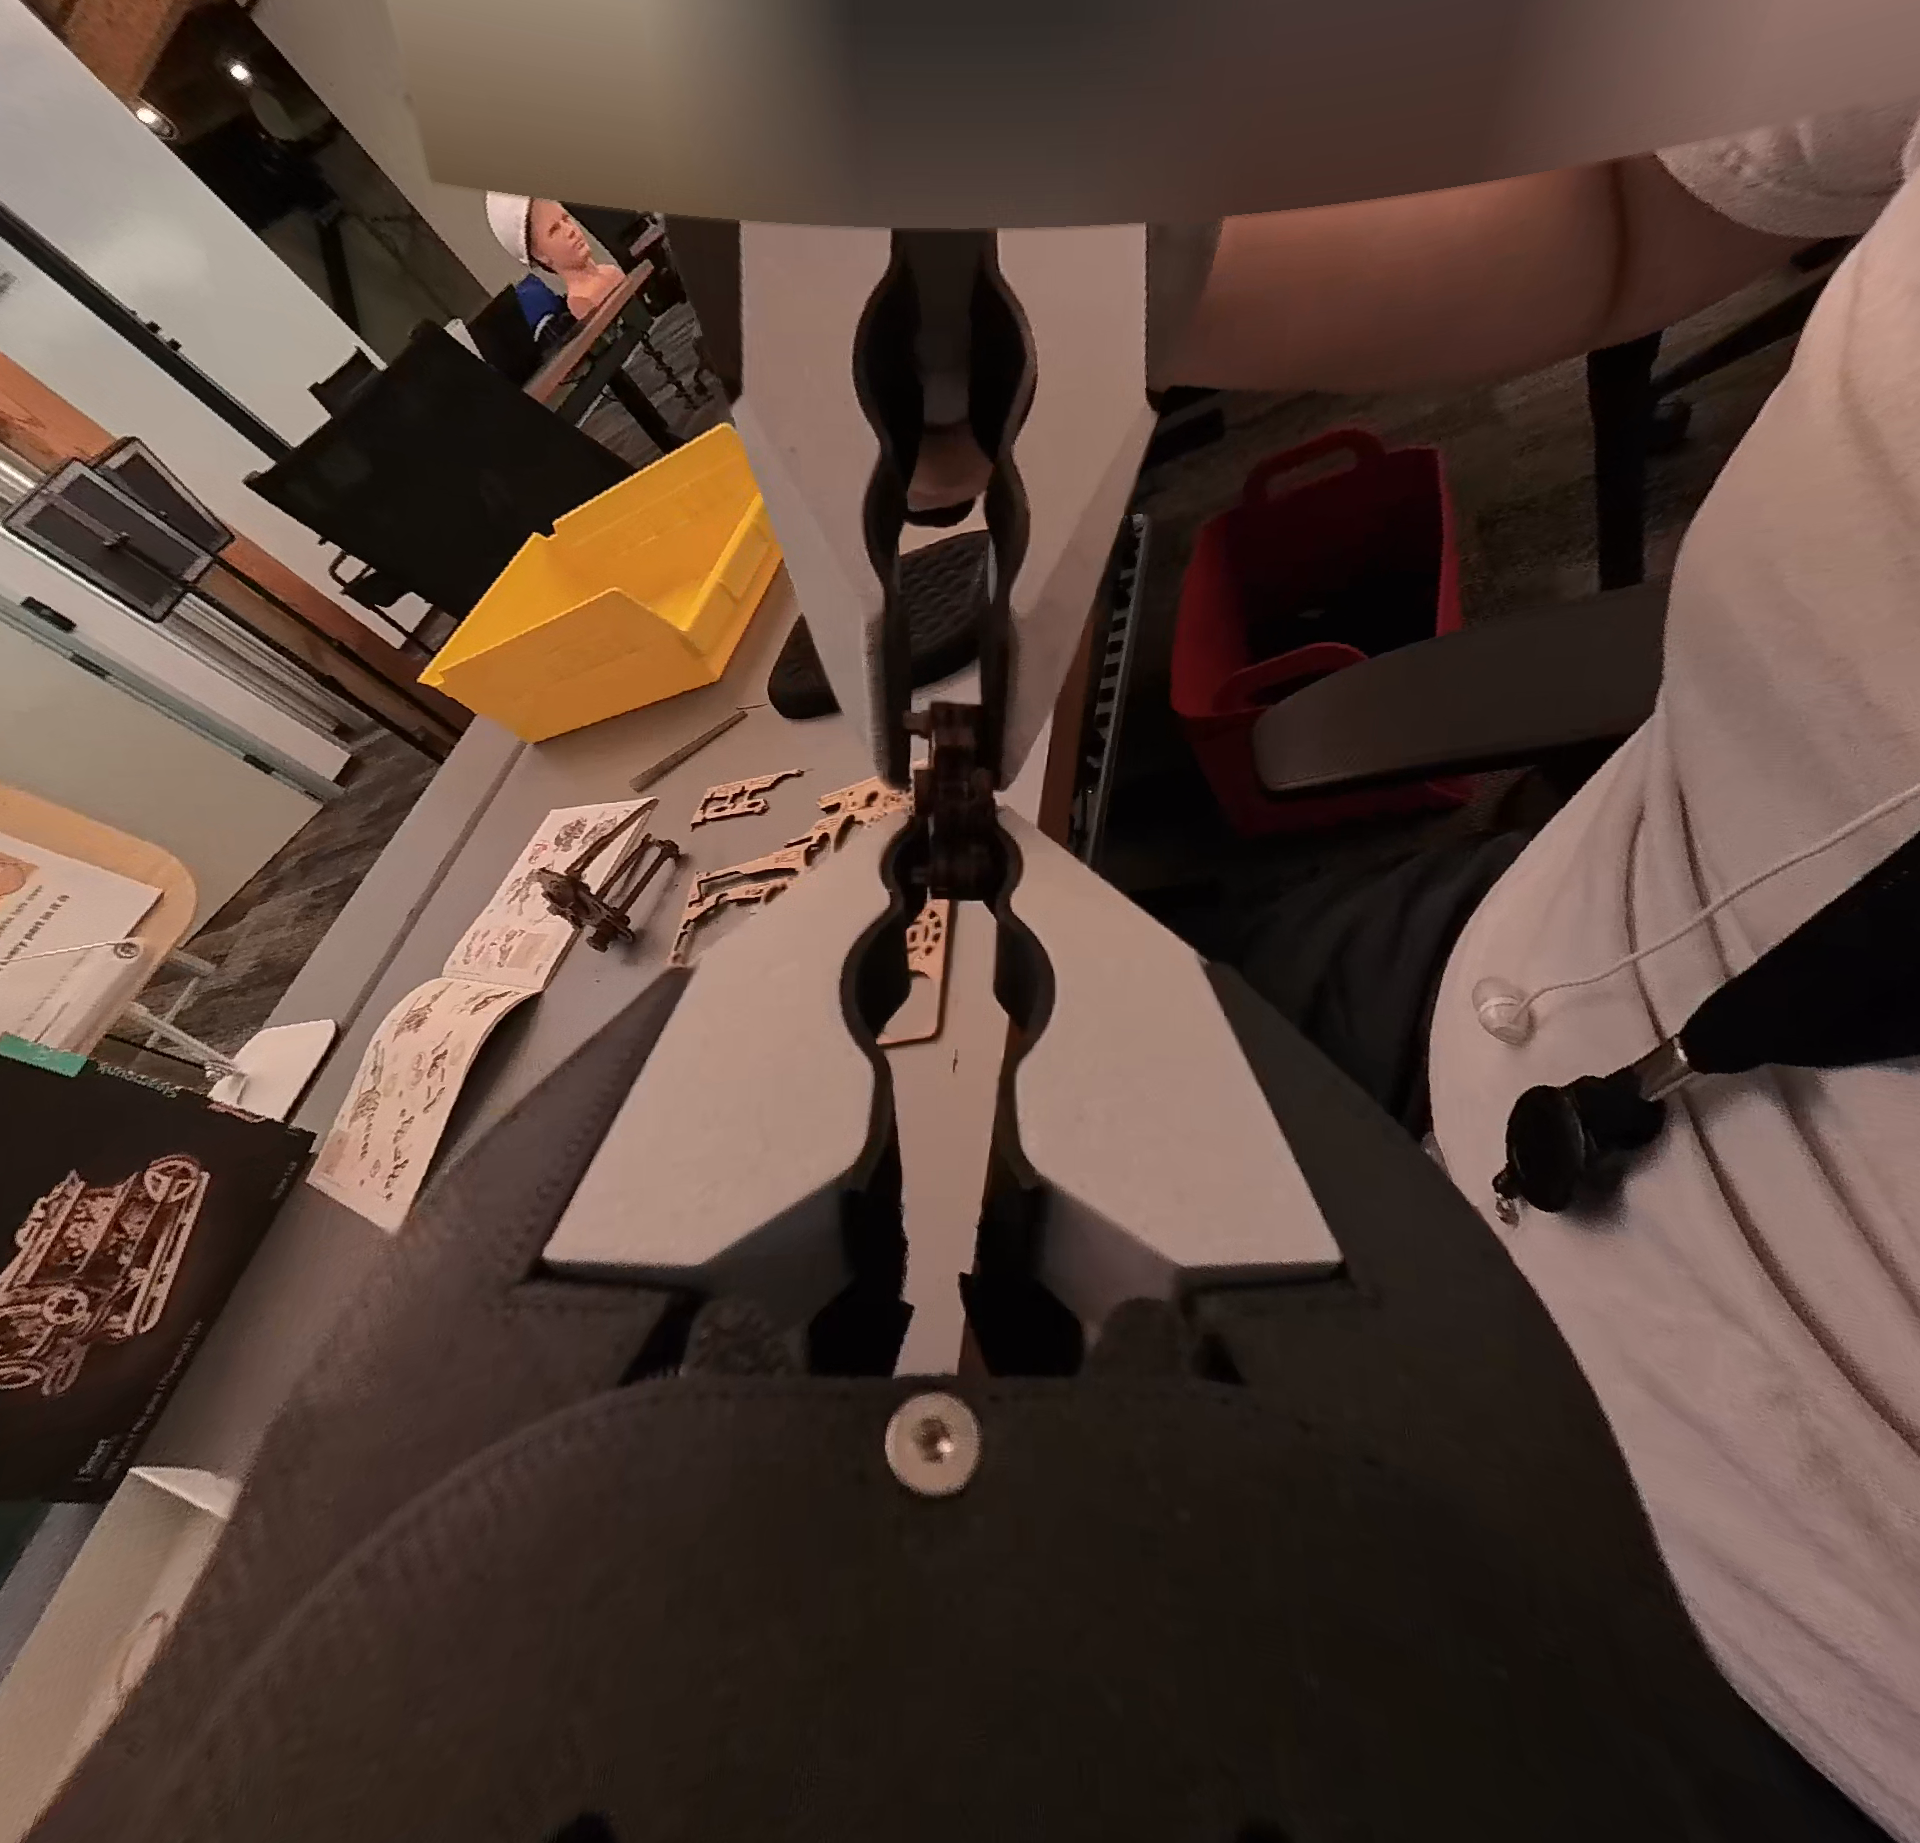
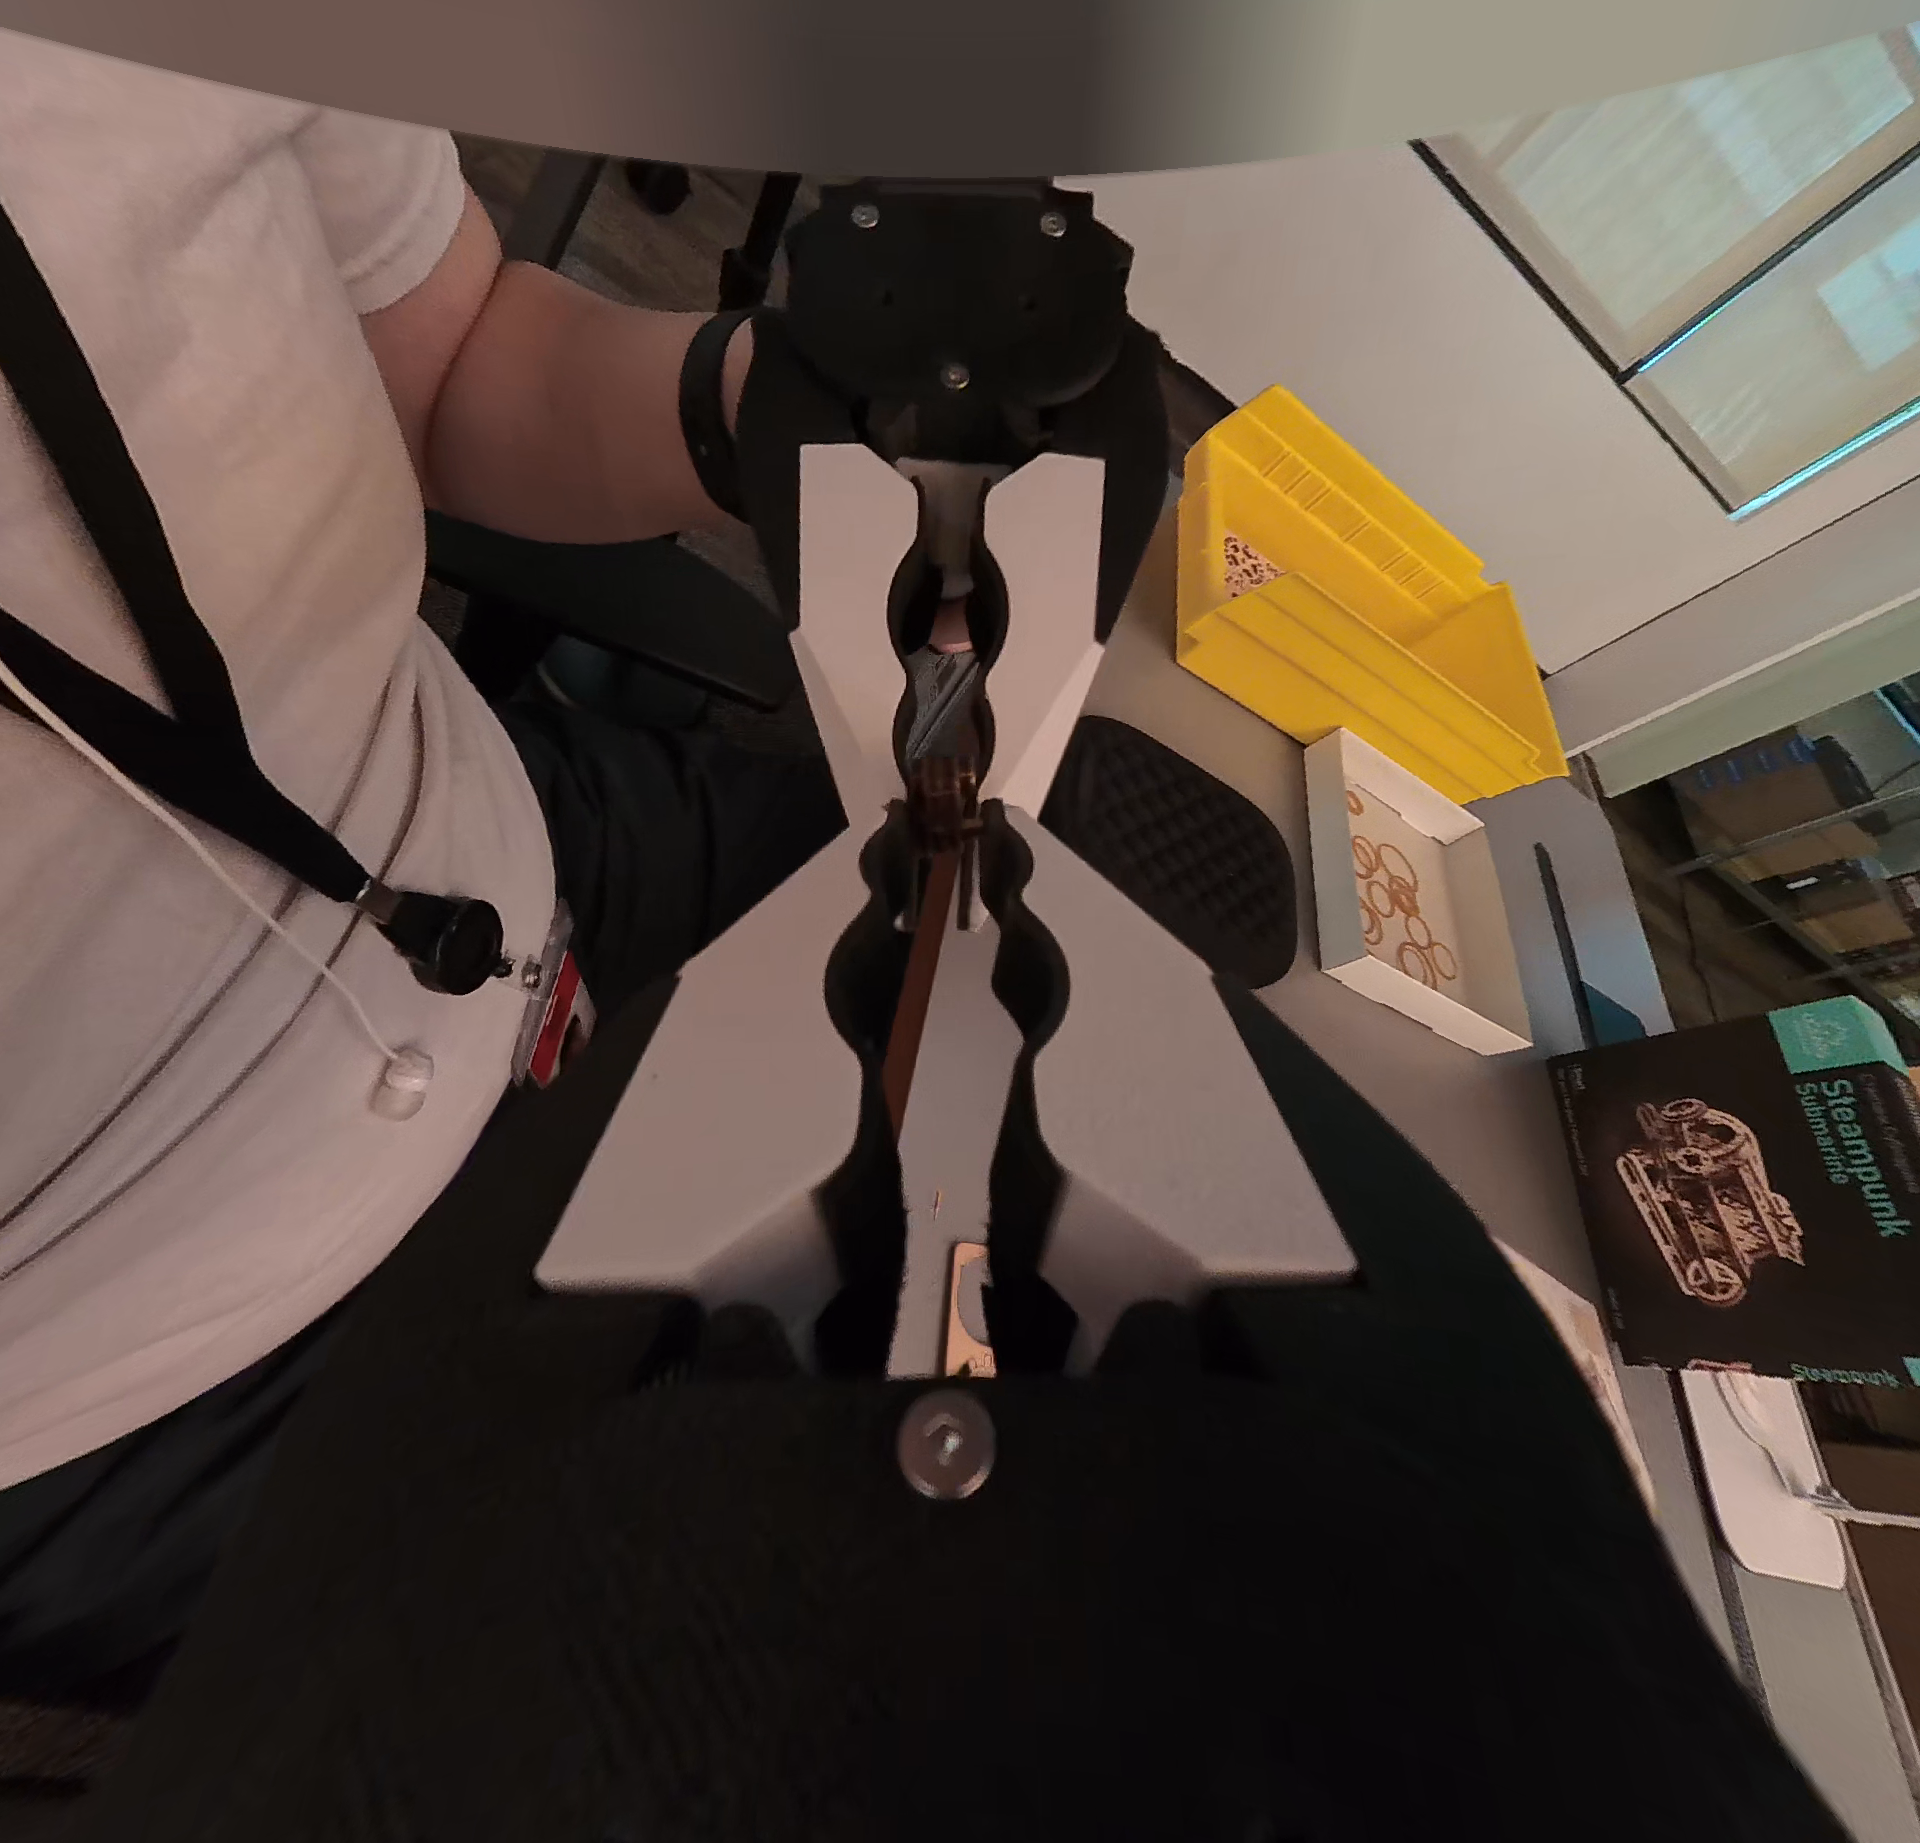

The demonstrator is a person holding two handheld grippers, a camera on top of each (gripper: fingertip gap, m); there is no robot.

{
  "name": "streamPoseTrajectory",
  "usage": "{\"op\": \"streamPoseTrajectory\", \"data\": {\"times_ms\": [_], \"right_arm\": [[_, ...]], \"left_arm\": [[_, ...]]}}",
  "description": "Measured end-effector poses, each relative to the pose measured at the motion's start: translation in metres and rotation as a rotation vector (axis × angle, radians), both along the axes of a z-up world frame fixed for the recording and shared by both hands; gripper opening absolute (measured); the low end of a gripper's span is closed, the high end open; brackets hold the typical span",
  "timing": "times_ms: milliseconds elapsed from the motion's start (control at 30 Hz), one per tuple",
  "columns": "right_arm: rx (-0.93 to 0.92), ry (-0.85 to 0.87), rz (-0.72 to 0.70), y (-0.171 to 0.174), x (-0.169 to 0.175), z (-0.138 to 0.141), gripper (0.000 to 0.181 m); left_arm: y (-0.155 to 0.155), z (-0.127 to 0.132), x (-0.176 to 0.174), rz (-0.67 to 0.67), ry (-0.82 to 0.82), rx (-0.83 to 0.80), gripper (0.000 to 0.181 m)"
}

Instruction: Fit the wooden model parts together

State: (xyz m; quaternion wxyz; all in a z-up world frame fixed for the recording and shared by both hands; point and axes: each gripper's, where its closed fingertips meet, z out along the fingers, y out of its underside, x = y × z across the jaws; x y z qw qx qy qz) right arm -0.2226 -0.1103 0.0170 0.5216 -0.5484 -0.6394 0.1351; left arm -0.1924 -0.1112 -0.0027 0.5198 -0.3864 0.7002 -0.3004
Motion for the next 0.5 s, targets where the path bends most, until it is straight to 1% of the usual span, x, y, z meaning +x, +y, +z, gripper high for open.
{"op": "streamPoseTrajectory", "data": {"times_ms": [33, 100, 167, 367, 500], "right_arm": [[0.000, 0.005, -0.002, 0.001, 0.000, 0.000, 0.012], [-0.046, 0.063, 0.014, 0.000, -0.001, 0.005, 0.012], [-0.005, 0.099, 0.022, 0.002, -0.002, 0.010, 0.013], [0.005, 0.143, 0.066, -0.004, -0.006, 0.012, 0.014], [0.017, 0.144, 0.111, -0.011, -0.009, 0.013, 0.013]], "left_arm": [[0.000, -0.001, 0.000, -0.001, 0.001, -0.003, 0.007], [-0.001, 0.003, 0.000, -0.015, -0.019, -0.033, 0.006], [-0.003, 0.008, -0.001, -0.030, -0.033, -0.082, 0.006], [-0.009, 0.010, -0.002, -0.073, -0.040, -0.116, 0.006], [-0.016, 0.010, -0.004, -0.117, -0.043, -0.117, 0.006]]}}
